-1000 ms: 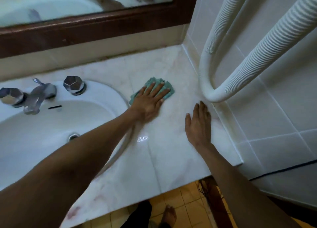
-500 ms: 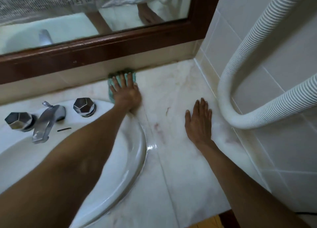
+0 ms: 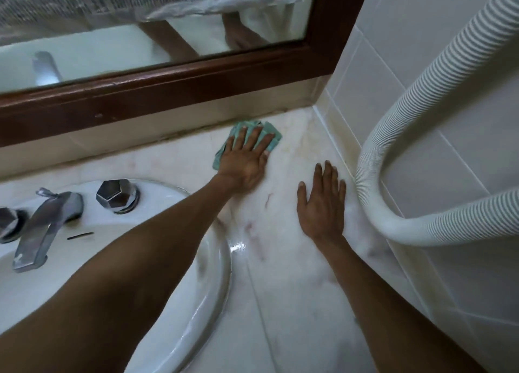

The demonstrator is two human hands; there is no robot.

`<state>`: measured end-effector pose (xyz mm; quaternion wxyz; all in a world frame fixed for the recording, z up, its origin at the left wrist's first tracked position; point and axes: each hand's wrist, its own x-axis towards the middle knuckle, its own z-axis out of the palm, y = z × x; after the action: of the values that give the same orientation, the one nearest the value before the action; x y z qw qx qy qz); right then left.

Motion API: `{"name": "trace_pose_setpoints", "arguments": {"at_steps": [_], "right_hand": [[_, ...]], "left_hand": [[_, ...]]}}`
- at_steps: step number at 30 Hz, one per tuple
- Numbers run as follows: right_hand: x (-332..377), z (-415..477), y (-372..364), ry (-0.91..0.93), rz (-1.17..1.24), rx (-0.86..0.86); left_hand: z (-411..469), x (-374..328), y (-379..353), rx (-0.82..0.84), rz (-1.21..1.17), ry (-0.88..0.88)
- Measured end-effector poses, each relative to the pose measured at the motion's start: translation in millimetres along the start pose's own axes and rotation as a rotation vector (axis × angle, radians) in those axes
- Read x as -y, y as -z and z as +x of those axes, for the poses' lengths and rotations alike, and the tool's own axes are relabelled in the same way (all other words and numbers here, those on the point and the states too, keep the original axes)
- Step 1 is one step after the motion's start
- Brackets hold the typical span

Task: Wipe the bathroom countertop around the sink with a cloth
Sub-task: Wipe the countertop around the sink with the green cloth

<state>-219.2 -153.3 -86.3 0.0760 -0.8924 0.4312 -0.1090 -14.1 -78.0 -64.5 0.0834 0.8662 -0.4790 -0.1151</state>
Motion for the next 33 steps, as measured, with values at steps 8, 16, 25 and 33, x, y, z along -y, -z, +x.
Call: {"name": "trace_pose_setpoints", "arguments": {"at_steps": [8,16,25,33], "right_hand": [[2,0,-3,-0.023,-0.019,-0.038],[0,2,-2,-0.02,0.1,-0.087],[-7,4,-4,0.015,0.071,-0.02],[-42,-43,15,0.094,0.074,0.054]], "left_hand": [[89,-71,0,0.079,0.004,-0.153],[41,-32,-7,0.086,0.075,-0.45],[32,-13,0,-0.026,0.028,0.025],[-89,-69,-35,-0.071,-0.041,0.013]]}}
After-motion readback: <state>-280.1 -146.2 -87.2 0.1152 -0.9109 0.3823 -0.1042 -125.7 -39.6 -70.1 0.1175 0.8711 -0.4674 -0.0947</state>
